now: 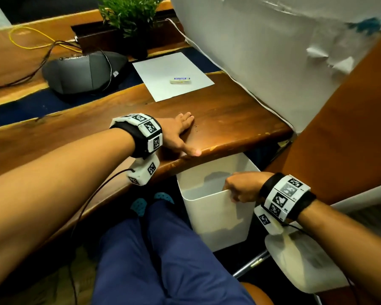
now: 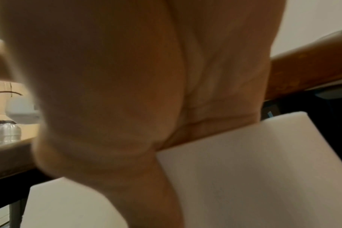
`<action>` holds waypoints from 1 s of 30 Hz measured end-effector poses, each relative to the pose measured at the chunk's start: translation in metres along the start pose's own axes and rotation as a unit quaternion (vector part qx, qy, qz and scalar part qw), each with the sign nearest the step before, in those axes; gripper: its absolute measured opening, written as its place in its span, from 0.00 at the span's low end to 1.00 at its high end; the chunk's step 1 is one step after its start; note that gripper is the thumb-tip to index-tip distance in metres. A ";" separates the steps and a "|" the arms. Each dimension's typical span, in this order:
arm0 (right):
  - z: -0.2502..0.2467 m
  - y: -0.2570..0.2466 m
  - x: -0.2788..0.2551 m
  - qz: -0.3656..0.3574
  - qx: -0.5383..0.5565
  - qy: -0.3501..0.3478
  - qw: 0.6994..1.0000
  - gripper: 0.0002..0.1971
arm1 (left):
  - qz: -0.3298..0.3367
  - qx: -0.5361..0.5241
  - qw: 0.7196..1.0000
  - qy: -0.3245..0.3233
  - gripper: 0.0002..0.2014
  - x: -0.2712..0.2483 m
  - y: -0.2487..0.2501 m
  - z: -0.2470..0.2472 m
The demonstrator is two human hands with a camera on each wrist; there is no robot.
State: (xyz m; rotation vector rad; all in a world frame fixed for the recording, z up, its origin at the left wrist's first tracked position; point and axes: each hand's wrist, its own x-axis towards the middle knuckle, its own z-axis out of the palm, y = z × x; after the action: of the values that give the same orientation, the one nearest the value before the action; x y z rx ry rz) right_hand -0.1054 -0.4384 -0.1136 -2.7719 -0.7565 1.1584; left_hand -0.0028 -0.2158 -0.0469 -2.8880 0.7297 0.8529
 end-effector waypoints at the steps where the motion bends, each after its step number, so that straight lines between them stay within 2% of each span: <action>1: -0.001 0.000 -0.002 0.000 0.000 0.004 1.000 0.15 | 0.002 -0.003 1.000 -0.003 0.66 0.001 0.004 -0.002; 5: -0.008 -0.003 -0.010 -0.008 -0.011 0.022 1.000 0.14 | 0.038 0.007 0.999 0.002 0.64 0.002 0.023 0.007; 8: -0.014 -0.003 -0.013 -0.010 -0.027 0.030 0.999 0.13 | 0.110 0.019 0.993 0.027 0.66 -0.004 0.043 0.030; 11: -0.018 0.000 -0.013 -0.010 -0.039 0.042 0.998 0.12 | 0.170 -0.033 0.985 0.020 0.61 -0.017 0.049 0.032; 13: -0.019 0.001 -0.014 -0.008 -0.043 0.047 0.998 0.12 | 0.158 -0.057 0.985 0.037 0.58 -0.026 0.043 0.020; 15: -0.020 0.001 -0.016 -0.003 -0.035 0.045 0.998 0.14 | 0.100 -0.054 0.992 0.062 0.60 -0.027 0.028 0.008; 17: -0.020 0.000 -0.018 0.002 -0.029 0.042 0.999 0.14 | 0.026 -0.016 0.998 0.052 0.62 -0.023 0.016 0.005; 19: -0.022 -0.001 -0.019 0.004 -0.021 0.040 0.999 0.15 | 0.002 0.030 0.999 0.031 0.65 -0.019 0.016 0.015; 21: -0.024 -0.003 -0.020 0.009 -0.018 0.036 0.999 0.15 | 0.034 0.051 0.998 0.034 0.69 -0.018 0.029 0.031; 23: -0.025 -0.004 -0.020 0.006 -0.024 0.034 0.999 0.14 | 0.096 0.047 0.994 0.035 0.70 -0.023 0.044 0.045; 26: -0.026 -0.003 -0.025 0.001 -0.032 0.035 0.999 0.12 | 0.176 0.006 0.984 0.008 0.62 -0.032 0.056 0.049; 28: -0.027 -0.004 -0.028 0.001 -0.039 0.040 0.998 0.13 | 0.184 -0.053 0.981 0.019 0.54 -0.036 0.054 0.037; 30: -0.028 -0.003 -0.029 0.002 -0.037 0.034 0.999 0.14 | 0.133 -0.078 0.987 0.044 0.51 -0.030 0.047 0.020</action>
State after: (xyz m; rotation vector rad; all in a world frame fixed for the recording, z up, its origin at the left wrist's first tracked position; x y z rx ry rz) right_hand -0.1053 -0.4455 -0.0737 -2.8568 -0.8042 1.0518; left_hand -0.0561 -0.2414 -0.0436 -3.0271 1.1252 0.8454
